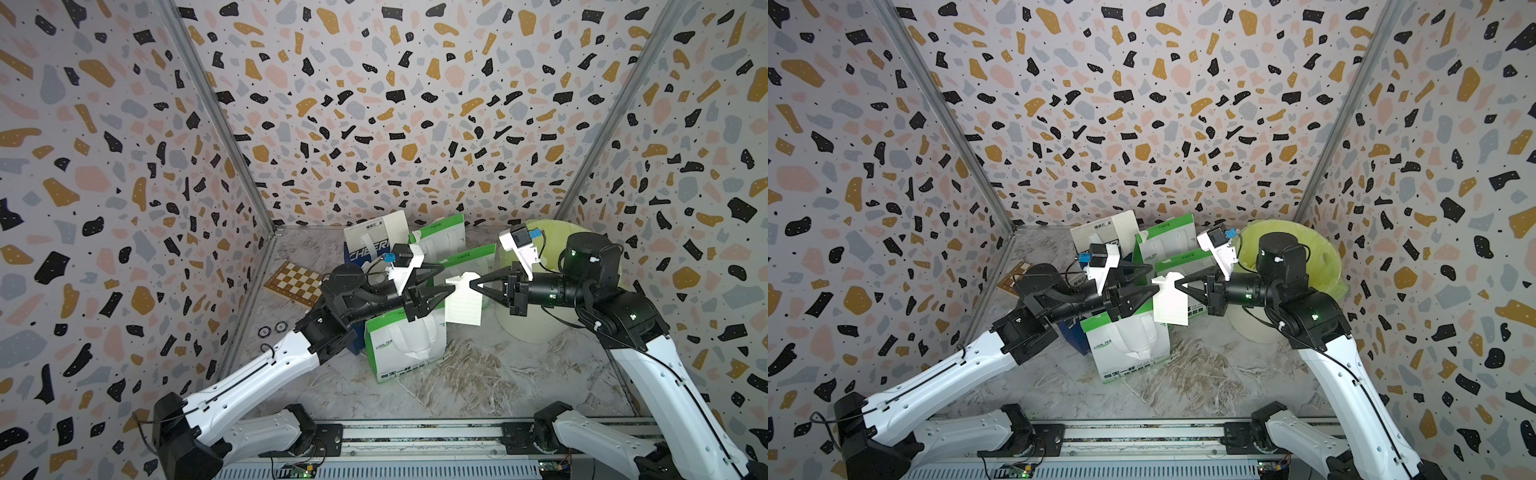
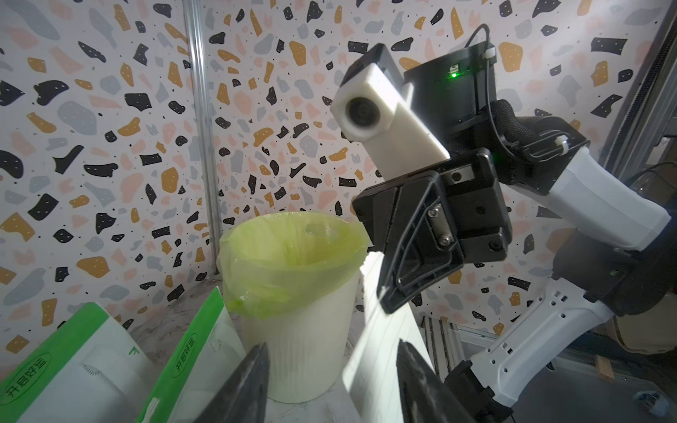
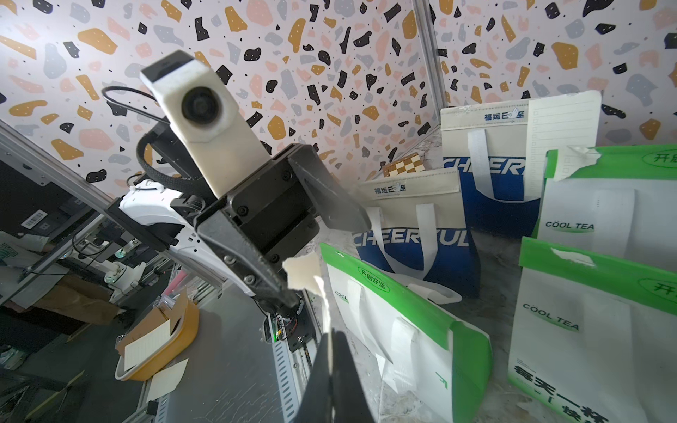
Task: Shred takeout receipts and throw away
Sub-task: Shred the takeout receipt.
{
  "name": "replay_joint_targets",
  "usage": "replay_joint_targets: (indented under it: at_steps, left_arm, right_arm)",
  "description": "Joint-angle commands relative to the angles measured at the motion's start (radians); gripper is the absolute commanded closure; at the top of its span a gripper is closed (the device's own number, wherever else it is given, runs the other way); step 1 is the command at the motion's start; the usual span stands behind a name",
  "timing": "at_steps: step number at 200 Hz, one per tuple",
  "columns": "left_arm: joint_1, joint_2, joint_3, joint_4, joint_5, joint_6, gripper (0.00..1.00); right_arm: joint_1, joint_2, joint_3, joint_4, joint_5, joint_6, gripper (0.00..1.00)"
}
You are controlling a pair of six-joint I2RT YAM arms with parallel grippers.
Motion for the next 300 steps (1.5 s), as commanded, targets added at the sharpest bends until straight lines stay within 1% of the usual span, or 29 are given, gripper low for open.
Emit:
replay_joint_targets:
  at_steps: [1, 32, 56, 73, 80, 111, 132, 153, 174, 183, 202, 213, 229, 261, 274, 292, 300]
  left_arm:
    - [0.010, -0.009, -0.002, 0.107, 0.046, -0.070, 0.52]
    - [0.009, 0.028, 0.045, 0.074, 0.116, -0.072, 0.64]
    - [0.010, 0.046, 0.072, 0.025, 0.151, -0.061, 0.66]
    - [0.010, 0.043, 0.070, 0.017, 0.153, -0.060, 0.65]
    - [0.010, 0.041, 0.069, 0.016, 0.154, -0.058, 0.67]
    - [0.011, 0.038, 0.074, 0.010, 0.152, -0.056, 0.81]
    - [0.010, 0.041, 0.074, 0.020, 0.146, -0.060, 0.83]
    - [0.010, 0.046, 0.075, 0.037, 0.143, -0.068, 0.89]
    - [0.009, 0.054, 0.081, 0.040, 0.145, -0.071, 1.00]
    - [0.011, 0.055, 0.082, 0.040, 0.145, -0.066, 1.00]
    - [0.001, 0.048, 0.067, 0.043, 0.147, -0.025, 1.00]
    - [-0.018, 0.037, 0.057, 0.037, 0.123, 0.031, 1.00]
    - [-0.053, 0.020, 0.044, 0.007, 0.083, 0.124, 1.00]
    - [-0.111, -0.004, 0.025, 0.006, 0.022, 0.252, 1.00]
    - [-0.122, -0.014, 0.015, 0.016, 0.008, 0.278, 1.00]
    - [-0.123, -0.042, -0.015, 0.054, -0.004, 0.278, 1.00]
    - [-0.123, -0.059, -0.026, 0.063, -0.011, 0.276, 1.00]
  right_arm:
    - [0.003, -0.008, 0.038, -0.016, -0.021, -0.016, 1.00]
    - [0.002, -0.002, 0.047, -0.017, -0.009, -0.013, 1.00]
    - [0.002, 0.001, 0.062, -0.024, 0.010, -0.013, 1.00]
    - [0.002, 0.005, 0.065, -0.026, 0.020, -0.012, 1.00]
    - [0.002, 0.006, 0.068, -0.028, 0.021, -0.012, 1.00]
    - [0.002, 0.007, 0.066, -0.027, 0.025, -0.007, 1.00]
    - [0.003, 0.007, 0.063, -0.028, 0.022, -0.007, 1.00]
    - [0.002, 0.007, 0.058, -0.028, 0.023, -0.004, 1.00]
    - [0.003, 0.012, 0.056, -0.021, 0.033, 0.014, 1.00]
    - [0.002, 0.014, 0.050, -0.011, 0.036, 0.034, 1.00]
    - [0.002, 0.026, 0.033, 0.002, 0.090, 0.104, 1.00]
    - [0.002, 0.027, 0.027, -0.004, 0.162, 0.135, 1.00]
    - [0.003, 0.028, 0.006, 0.011, 0.214, 0.184, 1.00]
    - [0.003, 0.046, -0.016, -0.012, 0.363, 0.258, 1.00]
    - [0.003, 0.048, -0.012, -0.023, 0.417, 0.267, 1.00]
    - [-0.004, 0.066, 0.022, -0.062, 0.492, 0.258, 1.00]
    - [-0.023, 0.077, 0.041, -0.077, 0.511, 0.243, 1.00]
